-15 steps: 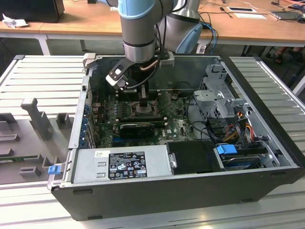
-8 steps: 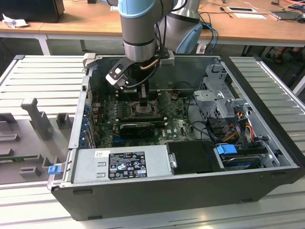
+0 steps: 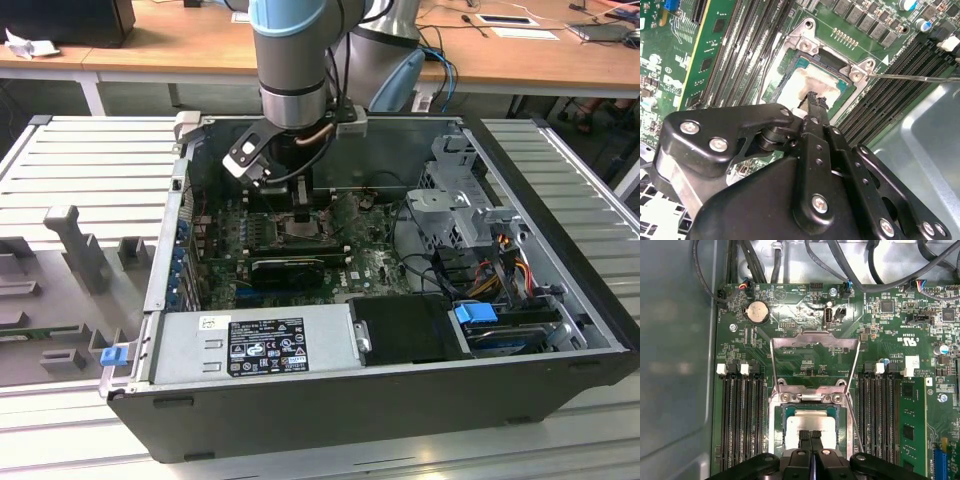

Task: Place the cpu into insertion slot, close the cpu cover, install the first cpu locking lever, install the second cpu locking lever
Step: 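Close the cpu cover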

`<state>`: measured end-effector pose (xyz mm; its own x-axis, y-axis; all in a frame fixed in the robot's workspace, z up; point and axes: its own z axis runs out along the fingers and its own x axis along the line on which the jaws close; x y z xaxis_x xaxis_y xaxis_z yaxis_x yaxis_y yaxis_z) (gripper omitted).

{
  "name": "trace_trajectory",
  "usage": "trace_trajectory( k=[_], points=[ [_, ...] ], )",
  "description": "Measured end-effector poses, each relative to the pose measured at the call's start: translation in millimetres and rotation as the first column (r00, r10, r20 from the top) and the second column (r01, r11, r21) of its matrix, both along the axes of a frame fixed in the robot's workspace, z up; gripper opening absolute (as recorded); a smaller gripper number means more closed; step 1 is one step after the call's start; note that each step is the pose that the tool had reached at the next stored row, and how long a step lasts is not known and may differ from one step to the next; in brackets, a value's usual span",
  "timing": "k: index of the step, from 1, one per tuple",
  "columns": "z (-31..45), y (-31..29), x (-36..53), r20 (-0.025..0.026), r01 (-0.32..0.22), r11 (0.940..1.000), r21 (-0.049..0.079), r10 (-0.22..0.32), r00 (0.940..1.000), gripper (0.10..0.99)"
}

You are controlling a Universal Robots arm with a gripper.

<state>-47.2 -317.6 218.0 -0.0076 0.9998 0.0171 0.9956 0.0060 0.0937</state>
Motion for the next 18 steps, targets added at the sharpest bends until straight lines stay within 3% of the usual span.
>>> trace_trajectory(
  k=[3, 4, 7, 12, 18],
  points=[
    [0.0, -0.1, 9.6, -0.0043, 0.0, 1.0, 0.0, 0.0, 1.0, 0.106],
    [0.0, -0.1, 11.2, -0.0069, 0.0, 1.0, 0.0, 0.0, 1.0, 0.106],
    [0.3, -0.1, 12.1, -0.0082, 0.0, 1.0, 0.0, 0.0, 1.0, 0.106],
    [19.3, -0.1, 12.0, -0.008, 0.0, 1.0, 0.0, 0.0, 1.0, 0.106],
    [23.9, 0.0, 12.1, -0.0078, 0.0, 1.0, 0.0, 0.0, 1.0, 0.106]
  ],
)
